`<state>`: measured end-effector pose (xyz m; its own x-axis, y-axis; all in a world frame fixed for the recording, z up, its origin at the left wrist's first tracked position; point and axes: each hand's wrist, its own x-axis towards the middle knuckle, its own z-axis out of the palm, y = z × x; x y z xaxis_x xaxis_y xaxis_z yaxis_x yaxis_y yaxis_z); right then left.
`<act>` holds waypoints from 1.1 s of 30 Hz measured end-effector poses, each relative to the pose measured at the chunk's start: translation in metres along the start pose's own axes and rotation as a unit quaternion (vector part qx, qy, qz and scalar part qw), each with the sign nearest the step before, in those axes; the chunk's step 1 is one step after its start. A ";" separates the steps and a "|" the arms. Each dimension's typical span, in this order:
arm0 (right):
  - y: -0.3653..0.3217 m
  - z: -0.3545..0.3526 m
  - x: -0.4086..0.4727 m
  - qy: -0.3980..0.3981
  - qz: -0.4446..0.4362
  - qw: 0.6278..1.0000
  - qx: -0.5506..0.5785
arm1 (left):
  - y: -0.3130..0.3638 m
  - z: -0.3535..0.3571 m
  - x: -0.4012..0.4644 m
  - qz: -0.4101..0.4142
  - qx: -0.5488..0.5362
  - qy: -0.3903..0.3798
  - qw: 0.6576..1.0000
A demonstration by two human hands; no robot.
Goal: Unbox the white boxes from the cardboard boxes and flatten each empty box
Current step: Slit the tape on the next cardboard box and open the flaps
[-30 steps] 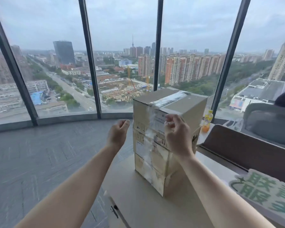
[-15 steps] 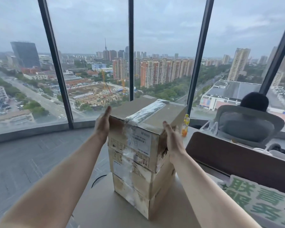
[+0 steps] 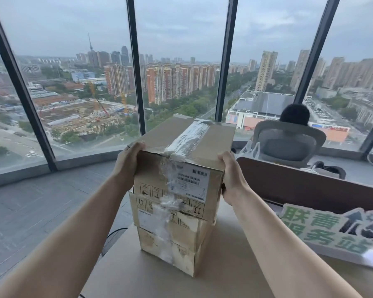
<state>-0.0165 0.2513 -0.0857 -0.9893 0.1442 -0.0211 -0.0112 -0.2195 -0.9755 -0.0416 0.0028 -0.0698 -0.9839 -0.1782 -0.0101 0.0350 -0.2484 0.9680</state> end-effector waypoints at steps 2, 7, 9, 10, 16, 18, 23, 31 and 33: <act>-0.002 -0.016 -0.006 -0.004 0.005 1.000 0.009 | -0.004 0.009 -0.009 0.001 0.002 -0.017 1.000; -0.021 -0.080 -0.043 0.000 0.019 1.000 -0.004 | -0.022 0.053 -0.045 0.020 -0.002 -0.087 0.996; -0.032 -0.116 -0.065 0.022 -0.005 1.000 -0.013 | -0.028 0.083 -0.064 0.031 0.004 -0.127 0.991; -0.036 -0.135 -0.076 0.034 -0.013 0.999 -0.019 | -0.032 0.100 -0.075 0.034 0.005 -0.143 0.989; -0.036 -0.260 -0.143 0.126 -0.039 0.991 -0.018 | -0.098 0.196 -0.139 -0.002 -0.017 -0.219 0.975; -0.026 -0.303 -0.166 0.153 -0.021 0.988 -0.007 | -0.125 0.223 -0.166 -0.030 -0.013 -0.234 0.972; 0.019 -0.401 -0.213 0.163 0.021 0.986 0.008 | -0.197 0.270 -0.245 -0.067 -0.003 -0.267 0.961; 0.100 -0.481 -0.256 0.114 0.115 0.987 0.013 | -0.281 0.275 -0.328 -0.156 0.035 -0.201 0.967; 0.114 -0.486 -0.263 0.105 0.128 0.986 0.019 | -0.293 0.271 -0.336 -0.176 0.050 -0.193 0.964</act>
<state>0.3130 0.6573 -0.2981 -0.9085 0.2760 -0.3137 0.2250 -0.3096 -0.9239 0.2308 0.3935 -0.2816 -0.9247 0.2719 -0.2664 -0.3103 -0.1332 0.9413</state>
